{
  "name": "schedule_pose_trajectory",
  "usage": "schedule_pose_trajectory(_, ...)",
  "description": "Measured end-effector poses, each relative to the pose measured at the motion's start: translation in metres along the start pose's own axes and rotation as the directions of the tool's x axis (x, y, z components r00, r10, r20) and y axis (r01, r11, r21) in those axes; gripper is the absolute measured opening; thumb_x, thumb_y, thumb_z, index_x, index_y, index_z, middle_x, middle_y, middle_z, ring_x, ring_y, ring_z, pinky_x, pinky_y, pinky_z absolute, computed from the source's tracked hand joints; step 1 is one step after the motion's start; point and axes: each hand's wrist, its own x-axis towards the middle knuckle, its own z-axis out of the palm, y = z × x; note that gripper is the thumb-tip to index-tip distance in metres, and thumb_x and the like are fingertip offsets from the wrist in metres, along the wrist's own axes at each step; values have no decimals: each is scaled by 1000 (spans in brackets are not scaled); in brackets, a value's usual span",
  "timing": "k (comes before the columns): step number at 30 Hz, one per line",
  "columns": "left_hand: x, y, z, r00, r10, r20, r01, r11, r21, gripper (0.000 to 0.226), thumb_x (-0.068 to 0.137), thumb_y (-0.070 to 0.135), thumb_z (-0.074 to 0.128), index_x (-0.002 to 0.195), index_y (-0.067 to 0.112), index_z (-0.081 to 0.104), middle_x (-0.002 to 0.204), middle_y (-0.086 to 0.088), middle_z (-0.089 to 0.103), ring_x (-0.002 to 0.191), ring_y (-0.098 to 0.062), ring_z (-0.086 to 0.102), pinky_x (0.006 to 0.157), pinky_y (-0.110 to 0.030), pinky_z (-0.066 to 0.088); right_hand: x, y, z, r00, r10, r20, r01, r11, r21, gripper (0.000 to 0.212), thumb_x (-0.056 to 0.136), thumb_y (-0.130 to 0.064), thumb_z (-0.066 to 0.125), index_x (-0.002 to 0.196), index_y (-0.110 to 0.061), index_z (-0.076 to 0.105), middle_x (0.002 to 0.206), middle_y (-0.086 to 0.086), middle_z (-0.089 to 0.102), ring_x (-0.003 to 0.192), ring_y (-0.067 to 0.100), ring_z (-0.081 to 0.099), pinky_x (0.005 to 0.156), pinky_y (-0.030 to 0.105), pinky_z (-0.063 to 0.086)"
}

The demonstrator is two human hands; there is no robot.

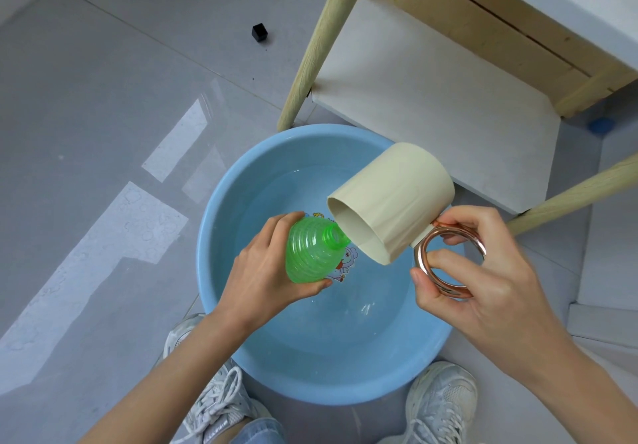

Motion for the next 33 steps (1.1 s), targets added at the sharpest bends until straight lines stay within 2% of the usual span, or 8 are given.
schedule_pose_trajectory(10, 1, 0, 1, 1000, 0, 1, 0, 1000, -2, 90, 54, 74, 61, 130, 37, 30, 128, 16, 47, 105, -10, 53, 79, -28, 46, -3, -1, 2, 1000, -13, -23, 13, 1000, 2, 30, 89, -21, 56, 67, -2, 62, 106, 16, 48, 89, 27, 49, 83, 34, 45)
schedule_pose_trajectory(17, 1, -1, 1, 1000, -6, 5, 6, 1000, 14, 93, 53, 75, 61, 132, 34, 34, 128, 15, 47, 105, -12, 54, 78, -28, 46, -3, -2, 3, 1000, -12, -20, 12, 1000, 22, 30, 89, -21, 57, 67, -1, 63, 109, 12, 45, 91, 29, 51, 83, 37, 46)
schedule_pose_trajectory(22, 1, -1, 1, 1000, -6, 13, 6, 1000, 20, 93, 55, 62, 79, 130, 37, 31, 127, 15, 48, 104, -13, 54, 76, -27, 43, -4, -3, 5, 1000, -1, -31, 2, 999, 49, 28, 88, -20, 59, 69, -2, 65, 110, 12, 45, 92, 30, 52, 85, 35, 45)
schedule_pose_trajectory(25, -1, -2, 1, 1000, -16, -1, 16, 1000, 23, 93, 54, 56, 83, 128, 40, 29, 127, 15, 48, 104, -12, 53, 76, -26, 41, -4, -1, 12, 991, 119, -54, -110, 982, 155, 25, 86, -21, 60, 71, -2, 68, 107, 13, 48, 92, 25, 54, 86, 22, 45)
schedule_pose_trajectory(28, -2, -5, 2, 999, -39, -8, 39, 998, 50, 93, 53, 57, 82, 128, 39, 31, 127, 13, 49, 105, -16, 56, 76, -31, 46, -3, 6, 26, 940, 340, -27, -314, 892, 325, 22, 84, -20, 64, 71, -4, 70, 102, 10, 49, 90, 0, 54, 75, 1, 40)
schedule_pose_trajectory(30, -3, -9, 3, 998, -59, -3, 59, 995, 83, 94, 53, 59, 81, 132, 35, 35, 128, 13, 49, 106, -18, 57, 77, -35, 48, -3, 15, 39, 876, 480, 48, -460, 800, 386, 14, 85, -14, 69, 74, -5, 72, 99, 8, 51, 87, -11, 54, 69, -2, 39)
schedule_pose_trajectory(33, -5, -13, 2, 997, -77, -1, 77, 990, 116, 95, 53, 61, 80, 134, 31, 39, 128, 12, 49, 107, -19, 57, 77, -36, 48, -8, 30, 60, 791, 587, 172, -603, 702, 379, 11, 86, -10, 69, 77, -9, 74, 100, 8, 50, 83, -13, 55, 70, -3, 38)
